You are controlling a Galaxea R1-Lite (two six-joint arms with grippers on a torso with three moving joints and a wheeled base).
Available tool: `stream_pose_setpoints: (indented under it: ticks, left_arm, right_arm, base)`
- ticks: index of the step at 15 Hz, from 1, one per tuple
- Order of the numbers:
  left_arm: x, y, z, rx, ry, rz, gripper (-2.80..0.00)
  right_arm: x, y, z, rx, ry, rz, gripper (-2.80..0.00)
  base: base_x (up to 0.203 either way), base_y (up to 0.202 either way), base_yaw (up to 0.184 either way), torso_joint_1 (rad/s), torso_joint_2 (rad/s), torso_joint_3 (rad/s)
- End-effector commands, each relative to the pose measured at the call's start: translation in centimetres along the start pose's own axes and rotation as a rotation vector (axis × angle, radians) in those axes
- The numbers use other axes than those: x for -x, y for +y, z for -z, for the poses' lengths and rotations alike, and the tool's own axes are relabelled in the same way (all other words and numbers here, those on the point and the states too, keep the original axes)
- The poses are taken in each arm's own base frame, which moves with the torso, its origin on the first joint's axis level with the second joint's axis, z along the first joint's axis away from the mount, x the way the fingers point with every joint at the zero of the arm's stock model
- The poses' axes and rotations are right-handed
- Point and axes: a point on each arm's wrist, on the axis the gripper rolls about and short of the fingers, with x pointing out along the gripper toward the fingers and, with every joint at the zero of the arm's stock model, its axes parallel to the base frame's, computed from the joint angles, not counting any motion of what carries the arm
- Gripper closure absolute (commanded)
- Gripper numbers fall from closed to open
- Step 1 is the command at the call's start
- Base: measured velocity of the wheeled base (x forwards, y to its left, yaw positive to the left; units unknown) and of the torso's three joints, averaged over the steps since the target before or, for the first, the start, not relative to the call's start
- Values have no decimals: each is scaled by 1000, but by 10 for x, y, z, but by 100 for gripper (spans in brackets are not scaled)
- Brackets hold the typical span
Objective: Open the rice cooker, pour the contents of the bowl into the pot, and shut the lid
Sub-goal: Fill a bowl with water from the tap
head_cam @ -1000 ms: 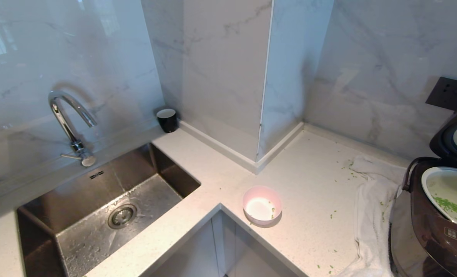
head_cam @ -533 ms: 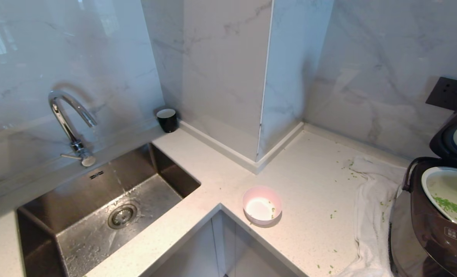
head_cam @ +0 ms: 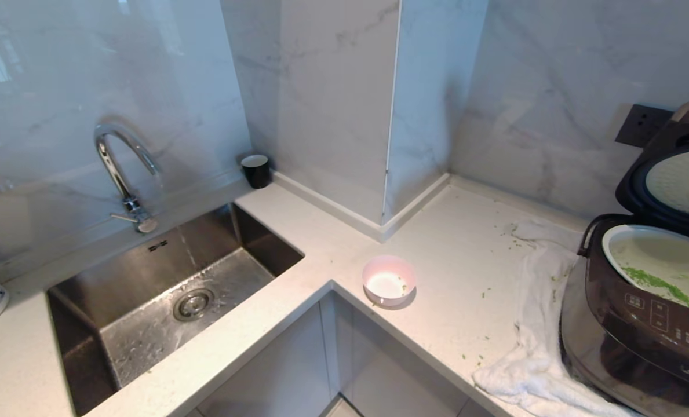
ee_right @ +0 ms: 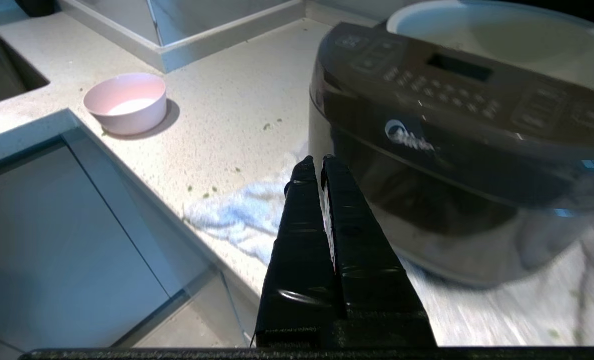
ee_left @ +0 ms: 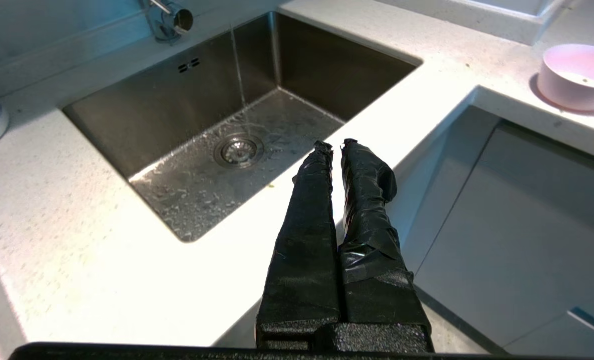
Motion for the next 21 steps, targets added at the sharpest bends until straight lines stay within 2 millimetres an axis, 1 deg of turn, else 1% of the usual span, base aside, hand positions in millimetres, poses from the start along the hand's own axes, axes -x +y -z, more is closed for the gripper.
stream_pose_setpoints:
  ticks: [1, 15, 18, 21]
  left_arm:
    - [0, 0, 0, -1, 3, 0, 0]
    - [0, 0, 0, -7, 3, 8, 0]
    - [0, 0, 0, -7, 3, 8, 0]
    - [0, 0, 0, -7, 3, 8, 0]
  right_arm:
    - [0, 0, 0, 0, 2, 0, 0]
    - [0, 0, 1, 0, 3, -1, 0]
    - [0, 0, 0, 0, 2, -1, 0]
    - [0, 0, 1, 0, 3, 0, 0]
  base:
    - [-189, 0, -1, 0, 0, 2]
    - [-195, 0, -1, 1, 3, 3]
    - [-37, 0, 3, -2, -1, 1]
    - [-7, -6, 157, 10, 4, 2]
